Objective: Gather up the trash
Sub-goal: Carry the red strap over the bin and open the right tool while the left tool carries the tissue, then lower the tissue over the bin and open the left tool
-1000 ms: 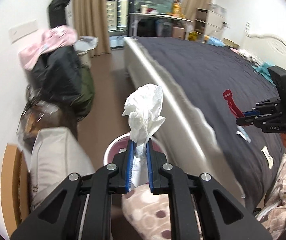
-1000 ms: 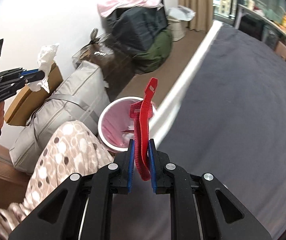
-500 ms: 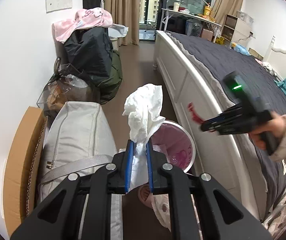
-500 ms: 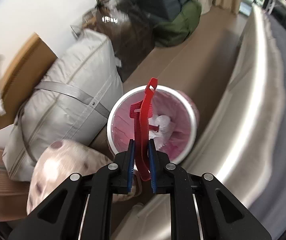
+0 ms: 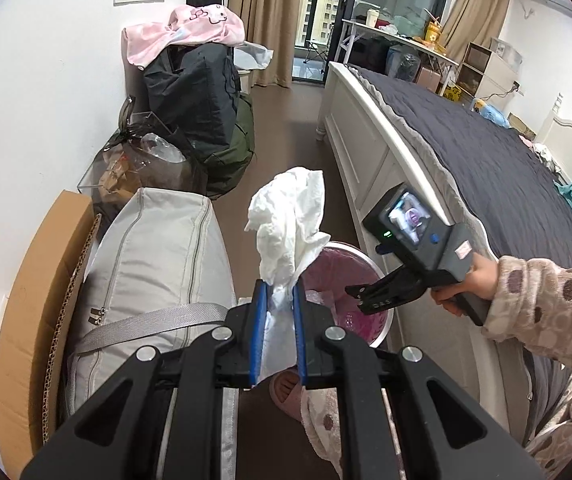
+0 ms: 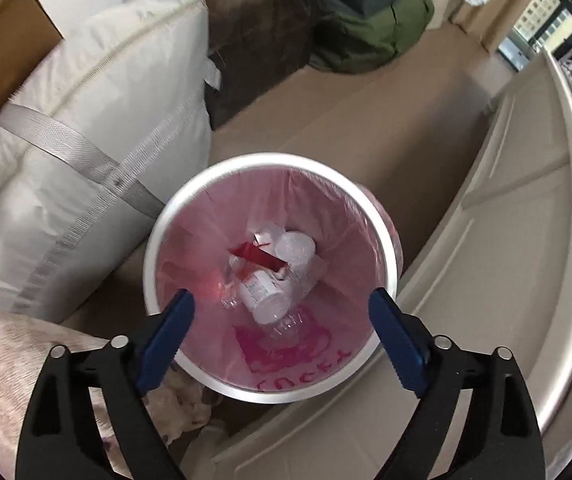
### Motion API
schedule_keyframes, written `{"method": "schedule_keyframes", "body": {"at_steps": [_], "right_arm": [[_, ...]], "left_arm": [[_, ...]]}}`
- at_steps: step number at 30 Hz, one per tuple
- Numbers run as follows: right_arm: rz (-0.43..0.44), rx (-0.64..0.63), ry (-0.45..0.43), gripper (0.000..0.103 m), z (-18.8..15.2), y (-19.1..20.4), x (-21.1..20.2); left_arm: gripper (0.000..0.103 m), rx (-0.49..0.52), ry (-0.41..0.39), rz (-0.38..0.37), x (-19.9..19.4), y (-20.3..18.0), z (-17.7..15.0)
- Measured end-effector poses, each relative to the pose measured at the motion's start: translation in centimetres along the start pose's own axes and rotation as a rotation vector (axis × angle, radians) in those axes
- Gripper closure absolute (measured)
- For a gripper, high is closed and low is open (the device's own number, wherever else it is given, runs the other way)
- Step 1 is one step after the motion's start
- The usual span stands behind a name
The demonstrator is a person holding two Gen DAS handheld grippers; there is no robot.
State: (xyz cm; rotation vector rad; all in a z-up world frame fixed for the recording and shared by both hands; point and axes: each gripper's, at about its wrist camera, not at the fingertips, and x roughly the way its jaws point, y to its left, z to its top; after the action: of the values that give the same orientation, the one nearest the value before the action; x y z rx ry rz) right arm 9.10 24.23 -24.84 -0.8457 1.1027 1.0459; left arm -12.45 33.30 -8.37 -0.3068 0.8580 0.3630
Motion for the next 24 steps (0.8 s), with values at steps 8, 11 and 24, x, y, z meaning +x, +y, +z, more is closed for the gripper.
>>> {"method": "schedule_keyframes", "body": {"at_steps": [8, 11, 24], "right_arm": [[0.073, 0.025, -0.252, 0.01, -2.3, -1.6, -10.9], [0.076, 0.052, -0.365, 0.007, -4.4, -2.6, -16.2], [0.01, 0.271, -0.471, 0.007, -14.4, -6.5, -26.8]], "left_arm": [[0.091, 0.09, 0.024, -0.055, 2.9, -1.6, 1.9], [0.091, 0.119, 0.039, -0.086, 4.0, -2.4, 2.7], [0.091, 0.307, 0.249, -0.2, 16.6, -7.0, 4.0]]}}
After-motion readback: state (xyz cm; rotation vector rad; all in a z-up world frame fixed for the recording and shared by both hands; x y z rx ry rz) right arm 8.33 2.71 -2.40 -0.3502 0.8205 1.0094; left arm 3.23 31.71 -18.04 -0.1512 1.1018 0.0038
